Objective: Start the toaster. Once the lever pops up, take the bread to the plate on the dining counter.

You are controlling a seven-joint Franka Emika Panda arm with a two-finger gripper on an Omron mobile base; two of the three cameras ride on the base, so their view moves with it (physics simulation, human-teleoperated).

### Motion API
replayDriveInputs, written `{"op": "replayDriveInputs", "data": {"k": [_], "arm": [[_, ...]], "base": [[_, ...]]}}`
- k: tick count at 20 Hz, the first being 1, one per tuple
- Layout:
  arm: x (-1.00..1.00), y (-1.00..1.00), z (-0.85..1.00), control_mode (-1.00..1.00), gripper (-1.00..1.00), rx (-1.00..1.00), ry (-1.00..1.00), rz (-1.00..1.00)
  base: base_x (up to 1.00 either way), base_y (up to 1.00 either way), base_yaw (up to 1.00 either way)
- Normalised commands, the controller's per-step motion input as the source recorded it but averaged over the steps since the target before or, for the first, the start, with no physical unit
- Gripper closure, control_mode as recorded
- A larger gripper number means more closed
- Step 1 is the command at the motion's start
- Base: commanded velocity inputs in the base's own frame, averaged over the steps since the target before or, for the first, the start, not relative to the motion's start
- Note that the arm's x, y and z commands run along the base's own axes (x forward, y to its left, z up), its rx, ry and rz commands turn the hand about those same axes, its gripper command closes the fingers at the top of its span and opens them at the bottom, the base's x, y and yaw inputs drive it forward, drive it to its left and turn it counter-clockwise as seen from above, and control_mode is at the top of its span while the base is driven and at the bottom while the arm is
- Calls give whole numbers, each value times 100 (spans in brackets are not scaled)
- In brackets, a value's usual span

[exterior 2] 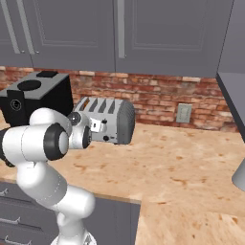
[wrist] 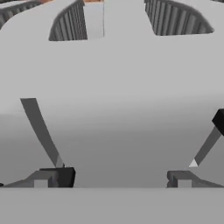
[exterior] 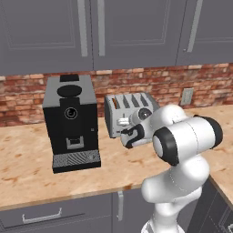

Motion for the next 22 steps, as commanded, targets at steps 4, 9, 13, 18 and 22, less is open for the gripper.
{"op": "replayDriveInputs", "data": {"k": [4,9,13,18,22], "arm": [[0,0,7,-100,-100,0,-5,0],[0,0,16,-100,-100,0,-1,0],[0,8,15,-100,-100,0,-4,0],[-1,21,12,-100,-100,0,-9,0],[0,14,18,-100,-100,0,-6,0]], "base": [[0,0,0],[0,0,0],[0,0,0],[0,0,0],[0,0,0]]}}
